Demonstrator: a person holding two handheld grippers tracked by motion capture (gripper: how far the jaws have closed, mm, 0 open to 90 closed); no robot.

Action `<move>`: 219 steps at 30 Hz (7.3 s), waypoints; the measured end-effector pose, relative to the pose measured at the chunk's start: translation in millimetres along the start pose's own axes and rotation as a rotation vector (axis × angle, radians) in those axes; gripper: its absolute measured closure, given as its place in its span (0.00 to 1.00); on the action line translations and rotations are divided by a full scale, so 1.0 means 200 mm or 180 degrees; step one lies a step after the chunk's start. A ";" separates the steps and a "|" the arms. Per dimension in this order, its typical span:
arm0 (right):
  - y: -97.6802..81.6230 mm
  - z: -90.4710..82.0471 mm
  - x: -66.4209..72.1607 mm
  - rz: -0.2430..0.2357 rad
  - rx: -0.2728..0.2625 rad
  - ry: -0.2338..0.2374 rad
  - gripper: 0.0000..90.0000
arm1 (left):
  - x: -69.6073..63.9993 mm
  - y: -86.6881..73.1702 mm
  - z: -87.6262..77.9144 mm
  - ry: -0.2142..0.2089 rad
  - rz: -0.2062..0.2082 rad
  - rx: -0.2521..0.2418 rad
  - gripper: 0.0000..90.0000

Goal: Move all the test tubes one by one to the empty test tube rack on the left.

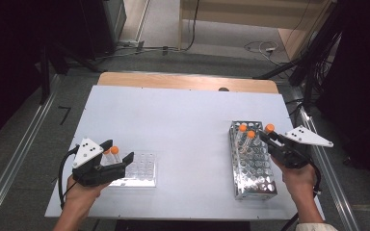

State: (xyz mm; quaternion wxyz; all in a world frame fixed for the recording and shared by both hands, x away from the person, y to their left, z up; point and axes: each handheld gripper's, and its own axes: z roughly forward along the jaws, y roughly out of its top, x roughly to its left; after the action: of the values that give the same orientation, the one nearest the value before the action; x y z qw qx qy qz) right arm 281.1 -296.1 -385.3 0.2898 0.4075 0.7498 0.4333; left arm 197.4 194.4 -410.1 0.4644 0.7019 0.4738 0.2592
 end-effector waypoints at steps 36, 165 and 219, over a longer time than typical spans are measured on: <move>0.08 0.17 0.60 -0.0227 0.0199 0.0887 0.80 | -0.07 -0.01 0.04 -0.0108 0.0120 0.0049 0.21; -0.04 0.30 0.97 -0.0375 0.0515 0.1433 0.26 | 0.04 0.13 -0.06 -0.0089 -0.0055 -0.0207 0.78; -0.03 0.28 0.92 -0.0346 0.0493 0.1370 0.26 | 0.03 0.02 0.02 0.0059 0.0004 0.0051 0.41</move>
State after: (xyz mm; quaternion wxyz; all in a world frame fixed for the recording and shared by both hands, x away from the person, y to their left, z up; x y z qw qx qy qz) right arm 229.9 -115.7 -431.1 0.1141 0.2858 0.8462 0.4350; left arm 205.6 197.3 -408.2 0.4542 0.7035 0.4797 0.2621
